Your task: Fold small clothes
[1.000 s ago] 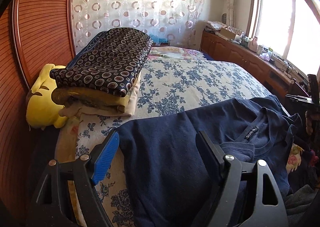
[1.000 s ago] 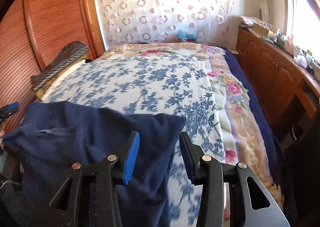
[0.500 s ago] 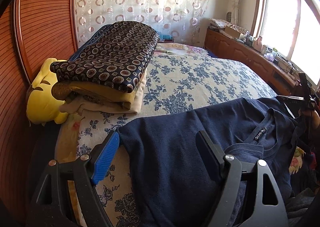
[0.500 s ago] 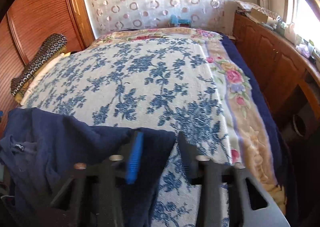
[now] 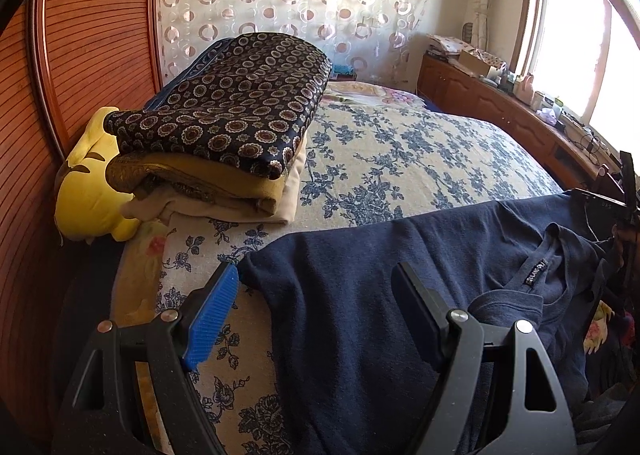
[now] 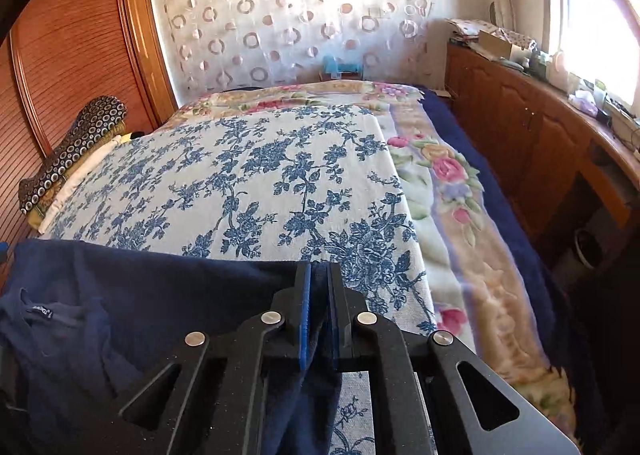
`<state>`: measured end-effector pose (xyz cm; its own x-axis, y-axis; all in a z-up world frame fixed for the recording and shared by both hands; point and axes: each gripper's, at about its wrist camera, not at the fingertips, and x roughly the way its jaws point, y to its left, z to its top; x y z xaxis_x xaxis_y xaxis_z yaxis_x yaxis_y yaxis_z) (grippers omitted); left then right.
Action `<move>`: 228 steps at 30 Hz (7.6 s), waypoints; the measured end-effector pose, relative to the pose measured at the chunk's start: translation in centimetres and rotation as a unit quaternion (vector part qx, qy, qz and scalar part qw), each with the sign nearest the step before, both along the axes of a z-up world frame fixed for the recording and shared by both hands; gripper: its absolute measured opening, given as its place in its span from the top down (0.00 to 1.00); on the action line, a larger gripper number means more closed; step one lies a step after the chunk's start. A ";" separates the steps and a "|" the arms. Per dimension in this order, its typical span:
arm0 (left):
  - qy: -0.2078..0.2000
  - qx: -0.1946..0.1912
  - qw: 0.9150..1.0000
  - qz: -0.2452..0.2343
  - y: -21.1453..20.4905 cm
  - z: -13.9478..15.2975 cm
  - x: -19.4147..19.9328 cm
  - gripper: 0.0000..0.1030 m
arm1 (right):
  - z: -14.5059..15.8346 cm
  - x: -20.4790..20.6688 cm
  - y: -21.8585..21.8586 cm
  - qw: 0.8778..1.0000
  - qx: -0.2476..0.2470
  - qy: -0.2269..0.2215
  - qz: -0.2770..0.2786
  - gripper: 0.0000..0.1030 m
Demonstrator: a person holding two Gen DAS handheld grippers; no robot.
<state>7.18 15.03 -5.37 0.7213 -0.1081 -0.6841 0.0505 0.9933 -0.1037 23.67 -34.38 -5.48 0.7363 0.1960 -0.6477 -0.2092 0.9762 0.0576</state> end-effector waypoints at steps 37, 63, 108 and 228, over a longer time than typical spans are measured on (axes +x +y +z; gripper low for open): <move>0.063 -0.009 0.998 -0.001 1.9 -3.8 4.1 0.47 | -2.2 1.8 1.4 0.997 -0.041 0.034 0.050 0.42; -0.079 -0.026 0.994 -0.068 -2.4 5.5 -3.7 0.89 | 3.2 -8.9 -1.0 0.993 0.060 -0.061 0.082 0.92; -0.027 0.011 0.996 -0.085 -5.7 5.0 12.1 0.26 | 4.1 7.1 1.2 0.998 -0.058 0.014 0.025 0.72; 0.056 0.027 0.998 -0.014 -6.2 -3.7 7.3 0.27 | -1.4 -1.3 -5.7 0.999 -0.026 0.010 0.020 0.51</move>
